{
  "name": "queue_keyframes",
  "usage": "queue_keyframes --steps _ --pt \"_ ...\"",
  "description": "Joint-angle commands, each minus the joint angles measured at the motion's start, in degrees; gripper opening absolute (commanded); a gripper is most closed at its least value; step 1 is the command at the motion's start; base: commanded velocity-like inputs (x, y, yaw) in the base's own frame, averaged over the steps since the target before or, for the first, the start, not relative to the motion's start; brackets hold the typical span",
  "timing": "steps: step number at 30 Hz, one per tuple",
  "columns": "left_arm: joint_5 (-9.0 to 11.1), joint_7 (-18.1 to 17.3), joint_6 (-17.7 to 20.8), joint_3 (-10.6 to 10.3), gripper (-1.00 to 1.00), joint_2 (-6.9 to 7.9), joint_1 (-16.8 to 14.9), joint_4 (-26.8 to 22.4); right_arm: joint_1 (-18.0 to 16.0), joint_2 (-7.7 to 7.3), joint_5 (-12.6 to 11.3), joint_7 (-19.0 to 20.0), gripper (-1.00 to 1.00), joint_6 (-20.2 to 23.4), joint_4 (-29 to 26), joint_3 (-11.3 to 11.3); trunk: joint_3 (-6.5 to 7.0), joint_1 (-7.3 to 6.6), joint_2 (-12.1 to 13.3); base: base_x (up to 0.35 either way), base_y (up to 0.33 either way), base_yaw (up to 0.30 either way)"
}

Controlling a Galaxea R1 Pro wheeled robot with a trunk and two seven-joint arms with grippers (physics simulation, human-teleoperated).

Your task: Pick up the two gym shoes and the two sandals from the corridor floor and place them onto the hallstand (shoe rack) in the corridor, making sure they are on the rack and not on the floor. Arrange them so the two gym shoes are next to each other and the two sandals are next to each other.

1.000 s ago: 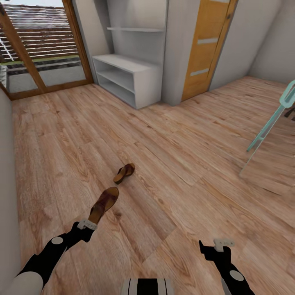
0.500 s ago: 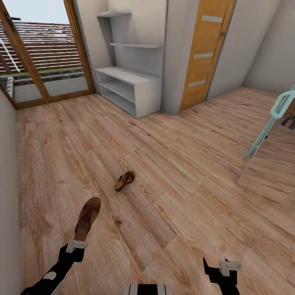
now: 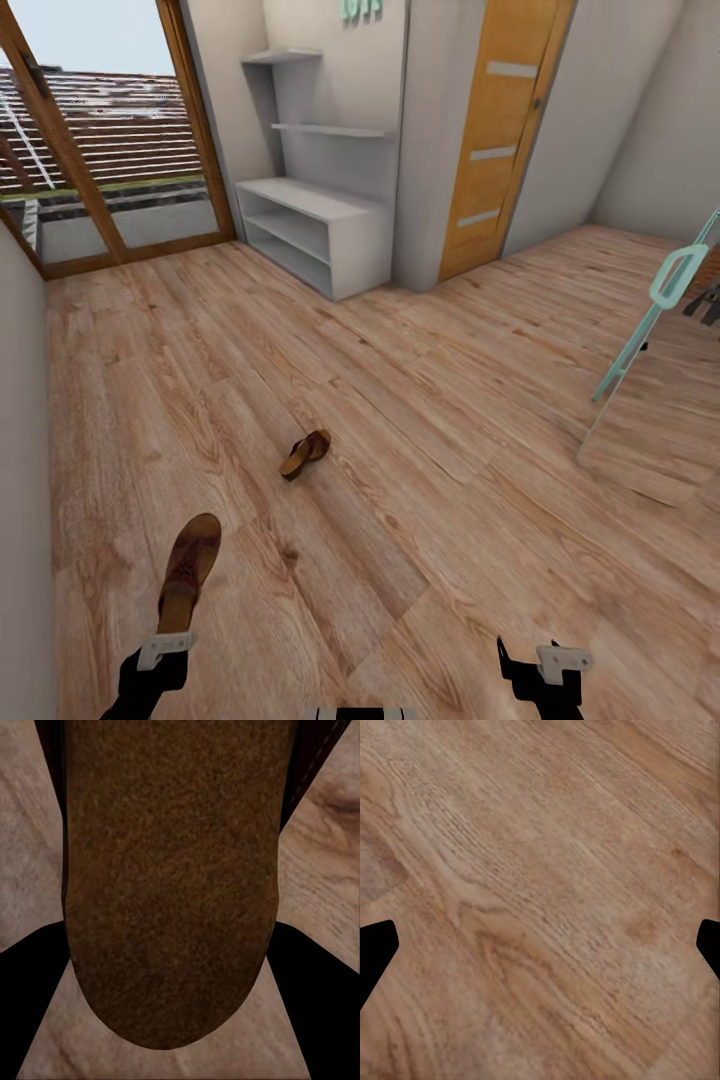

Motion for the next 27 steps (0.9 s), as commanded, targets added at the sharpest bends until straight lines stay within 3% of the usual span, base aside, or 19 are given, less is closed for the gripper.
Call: queue_keyframes --steps 1,6,7,22,27 --pt "0.0 -0.5 -0.1 0.4 -1.0 -0.01 0.2 0.0 0.0 0.03 0.1 0.0 1.0 -0.2 0.1 -0.1 0.24 -0.23 0.4 0.0 0.0 0.0" --pt "0.4 -0.5 -0.4 0.4 -1.0 0.04 1.2 -0.3 0.0 0.07 0.1 0.0 1.0 -0.2 0.1 -0.1 1.58 -1.33 2.4 0.0 0.0 0.0" --pt "0.4 -0.5 -3.1 0.4 -1.0 0.04 1.4 -0.1 0.0 0.08 0.1 -0.1 1.0 -0.2 0.2 -0.1 1.85 -1.55 2.8 0.0 0.0 0.0" --pt "1.0 -0.5 -6.7 0.5 -1.0 0.01 2.9 0.7 0.0 0.08 0.0 -0.1 1.0 -0.2 1.6 -0.1 3.06 -1.55 2.8 0.0 0.0 0.0" --pt "3.5 -0.5 -8.9 0.5 -1.0 0.04 2.9 2.2 0.0 0.08 0.0 -0.1 1.0 -0.2 1.7 -0.1 3.5 -1.55 2.8 0.0 0.0 0.0"
